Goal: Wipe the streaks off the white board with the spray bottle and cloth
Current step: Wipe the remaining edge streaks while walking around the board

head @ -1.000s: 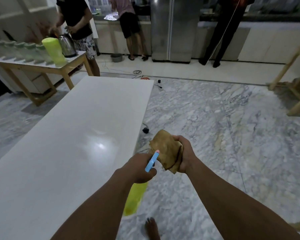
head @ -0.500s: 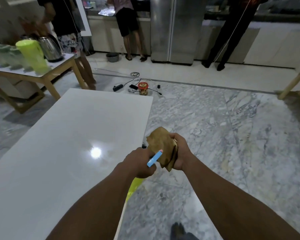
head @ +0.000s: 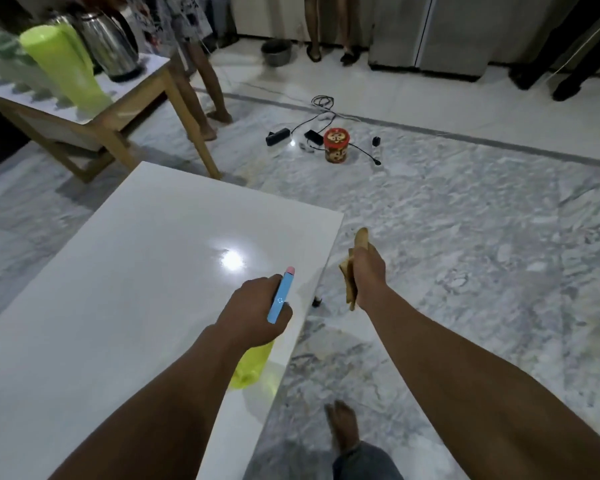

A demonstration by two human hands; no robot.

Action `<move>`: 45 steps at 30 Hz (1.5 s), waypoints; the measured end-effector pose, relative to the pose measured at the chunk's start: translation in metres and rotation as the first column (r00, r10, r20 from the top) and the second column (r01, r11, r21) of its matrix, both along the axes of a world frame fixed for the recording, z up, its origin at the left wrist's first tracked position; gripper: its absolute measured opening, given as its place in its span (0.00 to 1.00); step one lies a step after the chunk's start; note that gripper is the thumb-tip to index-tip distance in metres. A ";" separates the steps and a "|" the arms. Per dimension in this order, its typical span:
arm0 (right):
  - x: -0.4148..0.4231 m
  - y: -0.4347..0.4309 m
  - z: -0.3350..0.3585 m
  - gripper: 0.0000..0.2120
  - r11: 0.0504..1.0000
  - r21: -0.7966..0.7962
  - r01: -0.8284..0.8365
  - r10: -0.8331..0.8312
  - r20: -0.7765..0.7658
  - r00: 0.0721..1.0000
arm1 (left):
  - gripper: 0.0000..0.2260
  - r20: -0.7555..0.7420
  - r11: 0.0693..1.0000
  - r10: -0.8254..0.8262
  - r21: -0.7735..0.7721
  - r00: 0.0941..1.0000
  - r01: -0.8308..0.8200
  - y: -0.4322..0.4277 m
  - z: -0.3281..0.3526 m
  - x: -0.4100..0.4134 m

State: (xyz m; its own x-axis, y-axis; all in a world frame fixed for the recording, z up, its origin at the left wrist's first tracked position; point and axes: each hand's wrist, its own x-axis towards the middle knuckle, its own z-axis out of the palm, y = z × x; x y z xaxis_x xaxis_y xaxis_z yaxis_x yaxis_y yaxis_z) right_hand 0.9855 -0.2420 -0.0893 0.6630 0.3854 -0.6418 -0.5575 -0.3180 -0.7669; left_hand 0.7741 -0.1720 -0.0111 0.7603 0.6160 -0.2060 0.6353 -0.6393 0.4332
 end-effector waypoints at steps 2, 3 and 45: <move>0.023 0.030 -0.023 0.18 0.997 -0.069 -0.028 0.037 0.131 0.991 | 0.08 0.018 0.999 0.053 -0.011 0.998 -0.053 0.014 -0.002 0.016; 0.031 0.046 -0.032 0.20 0.996 -0.084 -0.029 0.043 0.176 0.983 | 0.07 0.031 0.997 0.077 -0.018 0.997 -0.076 0.022 -0.004 0.023; -0.379 -0.091 -0.099 0.25 0.929 -0.312 -0.199 0.330 0.454 0.828 | 0.08 0.202 0.988 0.157 -0.017 0.967 -0.157 -0.096 -0.034 -0.282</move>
